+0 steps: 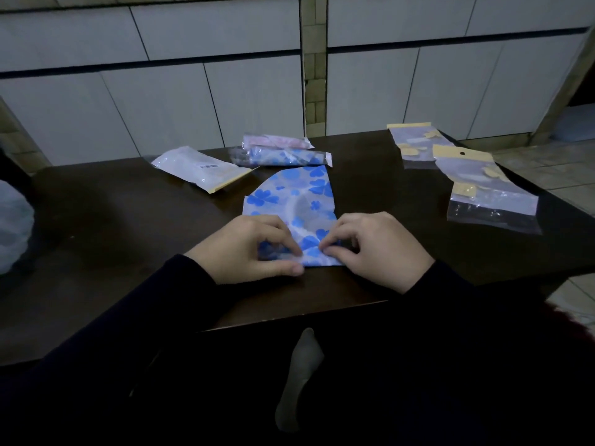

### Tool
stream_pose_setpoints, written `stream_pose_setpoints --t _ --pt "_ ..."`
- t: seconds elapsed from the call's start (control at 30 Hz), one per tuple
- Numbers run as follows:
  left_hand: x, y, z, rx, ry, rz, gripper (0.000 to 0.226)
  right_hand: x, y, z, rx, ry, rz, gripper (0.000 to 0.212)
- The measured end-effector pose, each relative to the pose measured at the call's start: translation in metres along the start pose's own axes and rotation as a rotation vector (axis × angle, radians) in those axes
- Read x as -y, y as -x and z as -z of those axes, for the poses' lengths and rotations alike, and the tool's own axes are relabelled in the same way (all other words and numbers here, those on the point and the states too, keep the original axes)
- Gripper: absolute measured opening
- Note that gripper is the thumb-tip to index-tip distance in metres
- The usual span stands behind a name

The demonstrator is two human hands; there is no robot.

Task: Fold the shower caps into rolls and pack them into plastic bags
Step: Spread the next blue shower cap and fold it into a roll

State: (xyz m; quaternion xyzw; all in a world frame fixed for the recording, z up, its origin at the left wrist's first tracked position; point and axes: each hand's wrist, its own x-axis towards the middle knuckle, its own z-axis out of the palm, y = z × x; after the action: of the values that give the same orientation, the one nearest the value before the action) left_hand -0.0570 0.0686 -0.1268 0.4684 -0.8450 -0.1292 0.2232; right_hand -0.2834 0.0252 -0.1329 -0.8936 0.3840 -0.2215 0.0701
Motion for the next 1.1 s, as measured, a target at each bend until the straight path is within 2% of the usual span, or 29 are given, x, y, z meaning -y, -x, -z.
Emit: stream_pose_setpoints --t 0.17,0.27,0.4,0.5,0.73,0.97,1.1 --pt "0.002 -0.002 0.003 0.110 0.192 0.153 0.027 -0.001 0.002 0.010 0.067 0.100 -0.005 0.042" --pt "0.006 -0.003 0.002 0.098 0.214 0.171 0.023 -0.003 -0.003 0.012 0.074 0.100 -0.031 0.032" --pt "0.008 -0.001 -0.003 0.005 0.159 0.162 0.006 0.002 -0.004 0.006 -0.046 0.216 0.025 0.034" --pt "0.007 0.000 -0.006 -0.040 0.114 0.175 0.011 0.000 0.000 0.004 -0.075 0.197 0.027 0.036" --pt "0.005 -0.001 -0.007 -0.183 0.022 0.296 0.015 0.000 -0.011 -0.002 -0.063 -0.089 -0.251 0.032" --pt "0.007 -0.006 -0.005 -0.215 -0.036 0.381 0.034 -0.003 -0.021 -0.003 0.019 -0.142 -0.453 0.033" --pt "0.008 -0.009 -0.006 -0.183 -0.076 0.404 0.029 -0.001 -0.025 -0.003 0.064 -0.135 -0.518 0.034"
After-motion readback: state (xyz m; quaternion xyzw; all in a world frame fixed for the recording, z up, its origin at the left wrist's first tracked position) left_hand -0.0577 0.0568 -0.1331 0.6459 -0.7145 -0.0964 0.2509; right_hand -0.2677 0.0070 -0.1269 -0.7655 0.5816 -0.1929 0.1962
